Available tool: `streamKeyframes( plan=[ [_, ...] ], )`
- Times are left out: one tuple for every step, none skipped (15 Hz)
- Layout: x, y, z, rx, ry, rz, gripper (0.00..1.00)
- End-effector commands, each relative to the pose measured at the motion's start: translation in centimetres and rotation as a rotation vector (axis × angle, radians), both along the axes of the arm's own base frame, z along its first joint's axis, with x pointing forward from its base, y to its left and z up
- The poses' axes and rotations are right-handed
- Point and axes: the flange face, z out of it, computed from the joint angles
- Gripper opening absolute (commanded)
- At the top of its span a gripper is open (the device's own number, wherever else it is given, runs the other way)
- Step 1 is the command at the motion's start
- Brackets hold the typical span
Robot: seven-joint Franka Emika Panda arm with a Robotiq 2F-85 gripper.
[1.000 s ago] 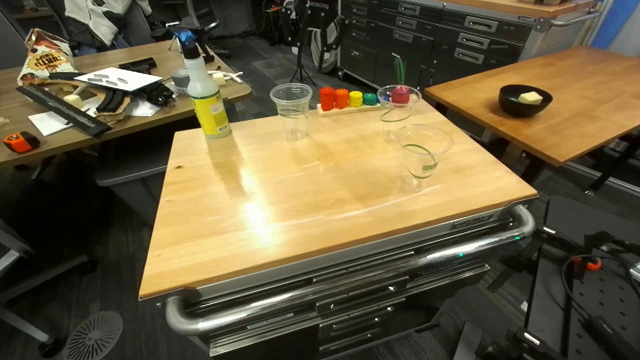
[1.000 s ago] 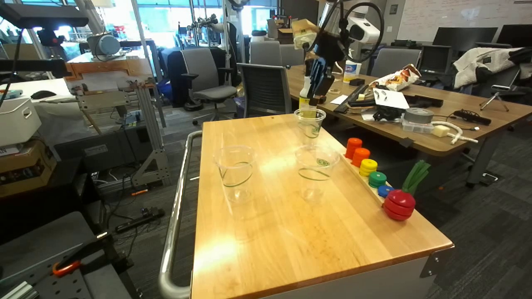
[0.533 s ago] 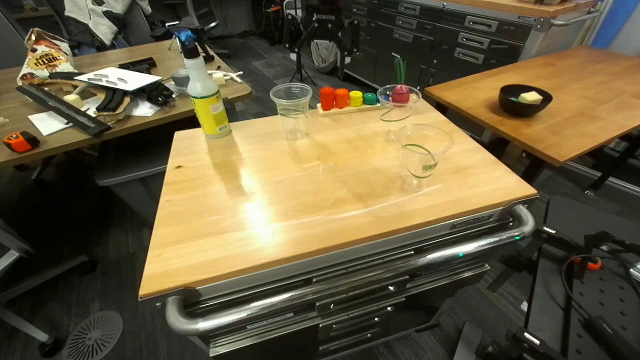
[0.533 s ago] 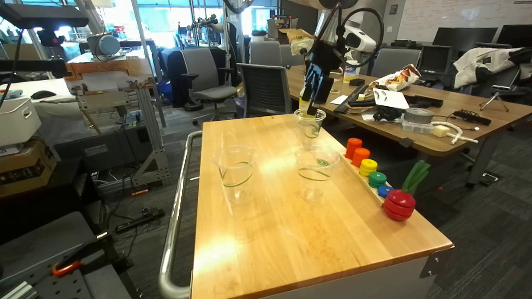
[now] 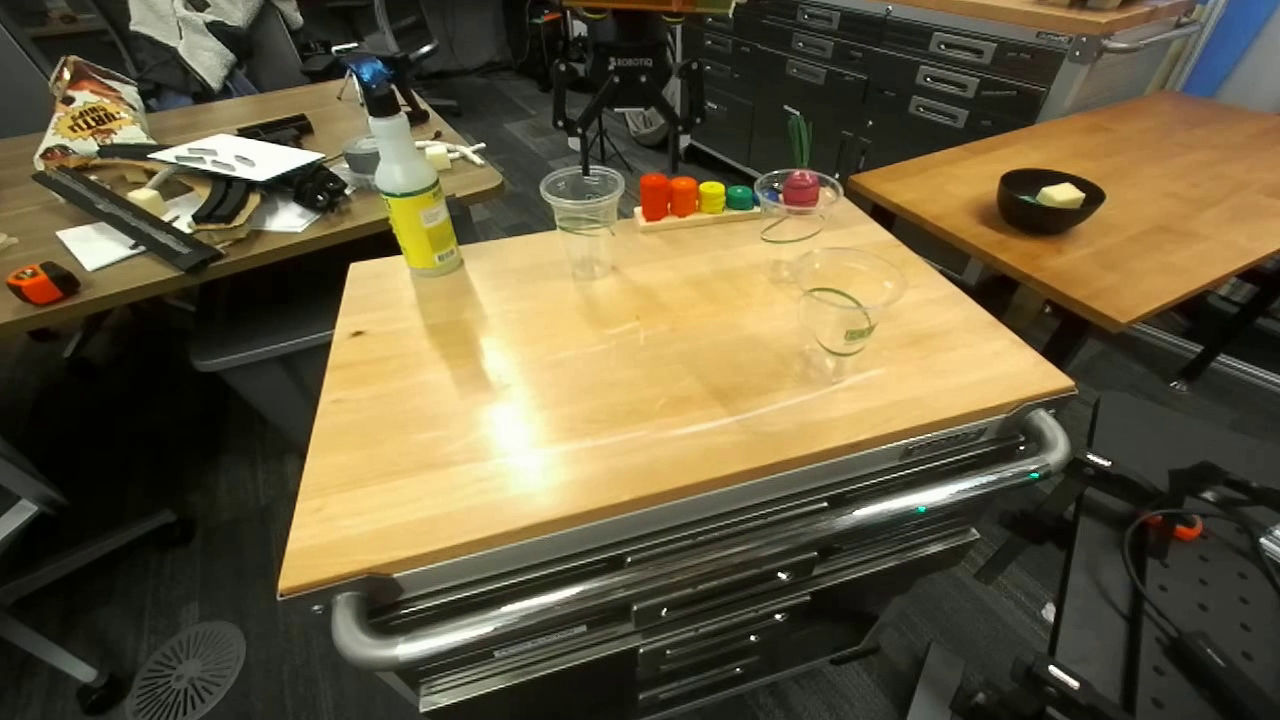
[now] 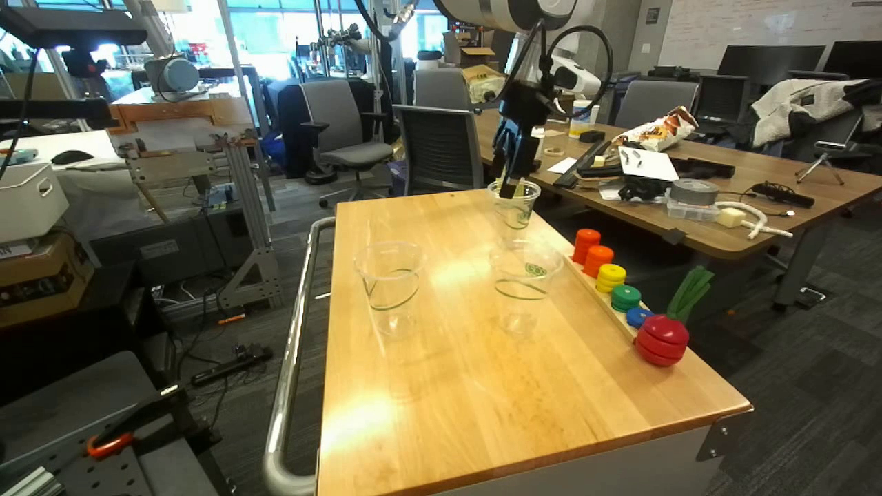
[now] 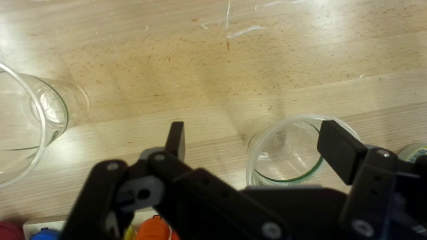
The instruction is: Stack the cups into each other
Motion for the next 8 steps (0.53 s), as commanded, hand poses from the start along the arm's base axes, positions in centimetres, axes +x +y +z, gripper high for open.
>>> streamKeyframes(
  plan=[
    [1.5, 0.2, 0.3, -0.085, -0.022, 0.009, 1.00],
    [1.7, 0.1, 0.1, -0.107, -0.025, 0.015, 1.00],
    [1.9, 0.0, 0.0, -0.124, -0.027, 0.019, 1.00],
    [2.0, -0.1, -0.1, -0.137, -0.026, 0.022, 1.00],
    [2.1, -0.3, -0.2, -0.144, -0.025, 0.023, 0.95],
    [2.3, -0.3, -0.4, -0.147, -0.024, 0.023, 0.78],
    [2.3, -0.3, -0.6, -0.142, -0.019, 0.019, 0.71],
    [2.4, -0.3, -0.7, -0.137, -0.017, 0.016, 0.70]
  ],
)
